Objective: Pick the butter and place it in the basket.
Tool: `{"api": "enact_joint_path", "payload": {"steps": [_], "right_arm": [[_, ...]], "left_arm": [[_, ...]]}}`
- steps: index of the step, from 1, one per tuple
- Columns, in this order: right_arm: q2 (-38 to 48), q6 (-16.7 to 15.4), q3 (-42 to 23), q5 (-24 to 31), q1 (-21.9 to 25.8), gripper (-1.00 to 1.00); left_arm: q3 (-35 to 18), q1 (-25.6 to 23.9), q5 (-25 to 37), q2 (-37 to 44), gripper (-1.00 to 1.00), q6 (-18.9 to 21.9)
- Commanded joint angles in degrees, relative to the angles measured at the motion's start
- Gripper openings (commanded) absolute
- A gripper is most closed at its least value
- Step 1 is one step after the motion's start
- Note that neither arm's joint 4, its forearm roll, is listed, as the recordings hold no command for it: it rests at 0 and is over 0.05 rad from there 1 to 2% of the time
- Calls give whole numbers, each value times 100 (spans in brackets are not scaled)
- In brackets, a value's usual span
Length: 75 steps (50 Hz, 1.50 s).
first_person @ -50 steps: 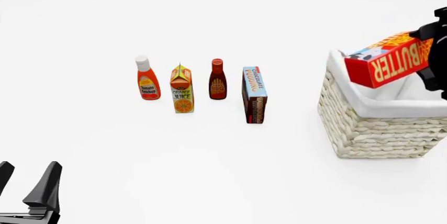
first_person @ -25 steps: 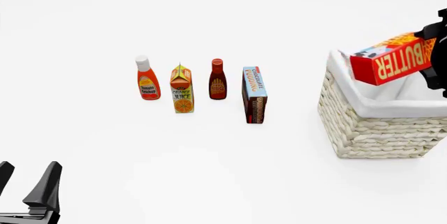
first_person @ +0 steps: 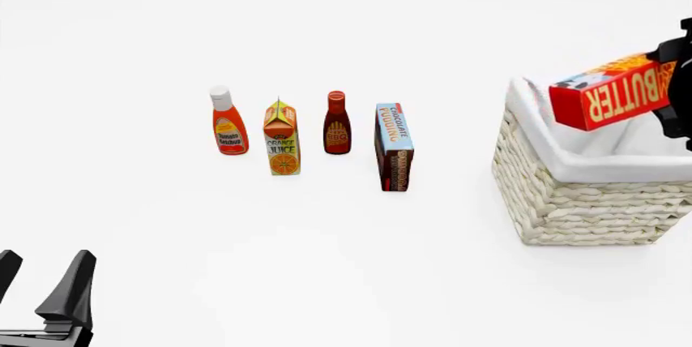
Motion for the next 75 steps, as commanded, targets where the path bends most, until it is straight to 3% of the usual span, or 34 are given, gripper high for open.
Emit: {"api": "enact_joint_path", "payload": {"steps": [1,75], "right_arm": [[149,71,-76,-215,-112,-100],[1158,-107,-106,-804,-624,-100]], "left_arm": [[0,0,0,0,100,0],[0,0,0,0,100,0]]}}
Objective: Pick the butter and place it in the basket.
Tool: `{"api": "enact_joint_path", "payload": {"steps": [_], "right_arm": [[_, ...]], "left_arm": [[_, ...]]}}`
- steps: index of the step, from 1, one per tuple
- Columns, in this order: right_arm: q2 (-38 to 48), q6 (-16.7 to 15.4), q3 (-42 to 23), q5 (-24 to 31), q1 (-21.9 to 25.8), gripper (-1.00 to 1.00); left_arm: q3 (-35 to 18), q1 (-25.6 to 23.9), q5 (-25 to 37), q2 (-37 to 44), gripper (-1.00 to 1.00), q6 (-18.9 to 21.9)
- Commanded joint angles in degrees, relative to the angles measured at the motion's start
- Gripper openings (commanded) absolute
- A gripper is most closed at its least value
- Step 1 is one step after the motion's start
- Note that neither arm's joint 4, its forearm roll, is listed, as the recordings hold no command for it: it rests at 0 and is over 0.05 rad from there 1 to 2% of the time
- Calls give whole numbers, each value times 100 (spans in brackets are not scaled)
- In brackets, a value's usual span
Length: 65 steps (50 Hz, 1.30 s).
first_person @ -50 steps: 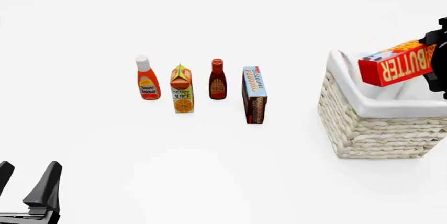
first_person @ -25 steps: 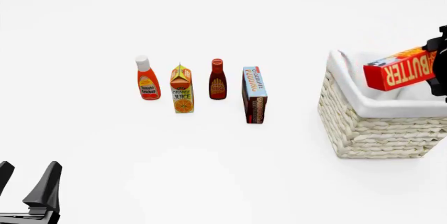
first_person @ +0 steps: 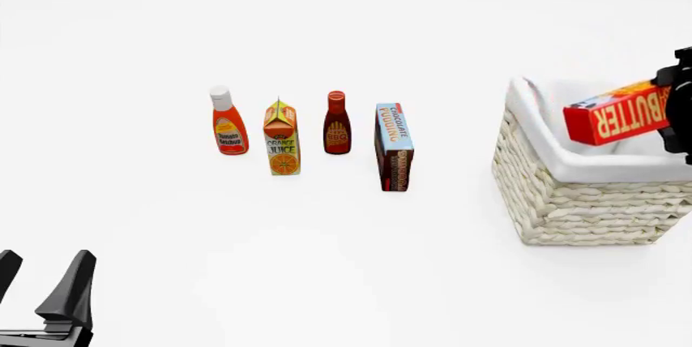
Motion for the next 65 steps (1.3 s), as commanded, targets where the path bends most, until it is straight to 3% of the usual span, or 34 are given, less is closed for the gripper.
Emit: {"api": "enact_joint_path", "payload": {"steps": [1,25,26,65], "right_arm": [[81,64,-70,-172,-26,-100],[316,-71,-98,-339,-110,-100],[292,-115,-115,-340,-128,100],[48,-169,-263,-267,43,100]], "left_arm": [[0,0,0,0,100,0],[0,0,0,0,100,0],[0,0,0,0,100,0],[0,0,0,0,100,0]]}}
